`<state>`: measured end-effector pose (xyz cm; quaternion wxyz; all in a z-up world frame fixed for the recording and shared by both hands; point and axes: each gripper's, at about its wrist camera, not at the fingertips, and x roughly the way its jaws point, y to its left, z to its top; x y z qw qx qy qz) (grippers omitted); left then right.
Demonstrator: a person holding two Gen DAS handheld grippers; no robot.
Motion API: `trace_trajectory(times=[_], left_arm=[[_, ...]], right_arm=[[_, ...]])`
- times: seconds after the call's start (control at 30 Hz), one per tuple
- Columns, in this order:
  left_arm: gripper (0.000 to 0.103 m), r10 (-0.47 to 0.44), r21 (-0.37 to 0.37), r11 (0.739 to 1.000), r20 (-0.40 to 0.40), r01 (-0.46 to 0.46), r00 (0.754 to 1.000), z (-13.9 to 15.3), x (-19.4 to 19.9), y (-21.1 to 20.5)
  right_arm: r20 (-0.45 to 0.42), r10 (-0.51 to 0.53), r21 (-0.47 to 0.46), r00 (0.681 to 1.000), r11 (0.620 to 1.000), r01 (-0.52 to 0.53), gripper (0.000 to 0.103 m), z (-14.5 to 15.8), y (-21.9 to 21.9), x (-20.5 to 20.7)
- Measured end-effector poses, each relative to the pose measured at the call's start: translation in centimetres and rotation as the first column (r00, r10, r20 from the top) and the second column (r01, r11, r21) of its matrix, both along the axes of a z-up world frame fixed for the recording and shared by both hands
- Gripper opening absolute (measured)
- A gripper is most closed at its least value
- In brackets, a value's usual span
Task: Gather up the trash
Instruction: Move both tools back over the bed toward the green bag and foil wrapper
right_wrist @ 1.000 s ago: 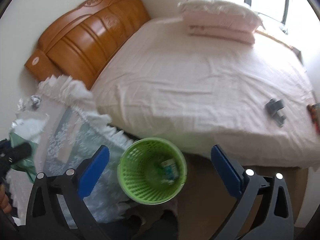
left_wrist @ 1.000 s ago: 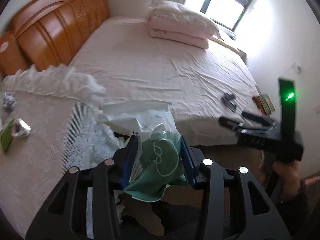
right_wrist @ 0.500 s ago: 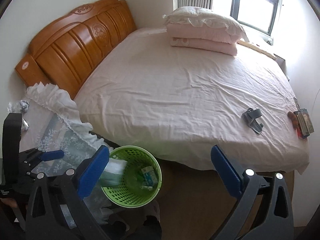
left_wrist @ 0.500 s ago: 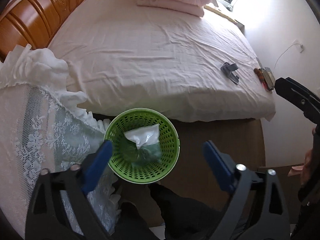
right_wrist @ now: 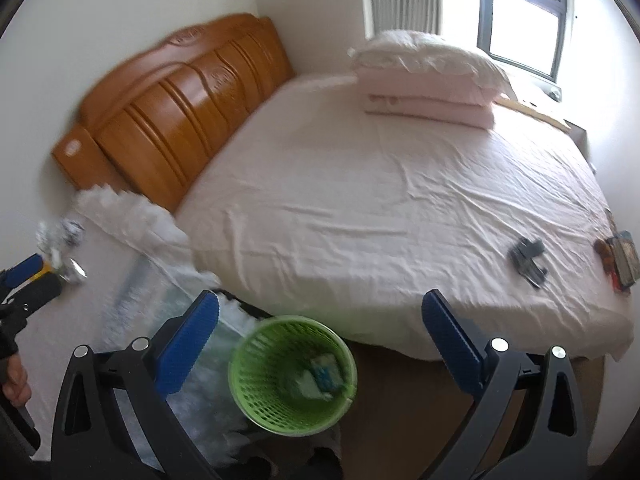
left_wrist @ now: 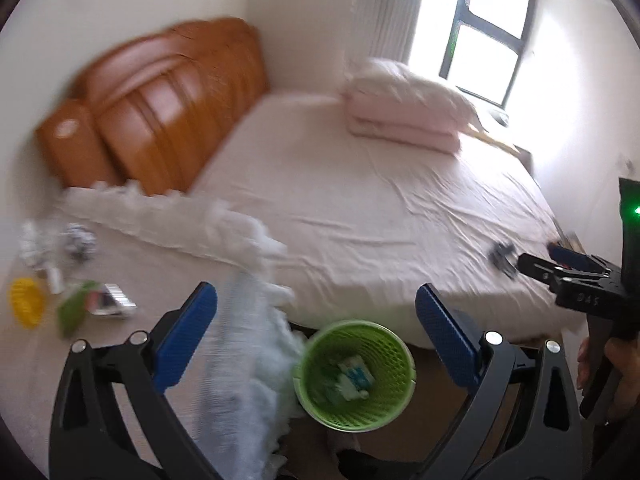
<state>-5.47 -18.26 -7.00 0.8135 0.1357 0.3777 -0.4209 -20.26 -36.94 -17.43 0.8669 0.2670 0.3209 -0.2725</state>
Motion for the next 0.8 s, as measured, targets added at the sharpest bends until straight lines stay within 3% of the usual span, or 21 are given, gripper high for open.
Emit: trace_trajectory(times=[0.17,0.5,0.8], left_arm=[[0.095,0.146,-0.039,0.988,-0.024,-0.147,0.989,1.6,3.0,5.4],[0.095,0.357,-0.048,0.932,-0.038,-0.359,0.933,1.4,6.0,13.0],[0.095,0.515,-0.031,0.855,-0.055,-0.517,0.855,0.6,7.4,18.6]], right_arm=[[0.071,0.076,-0.020,0.995,0.997,-0.075,0.101,2.8,1.7,2.7],[0.069,0.280,-0.065,0.958,0.959,-0.276,0.101,4.9,6.9,9.9],[0.099,0.480,-0.102,0.871,0.876,-0.471,0.101,6.4,12.7,17.0]])
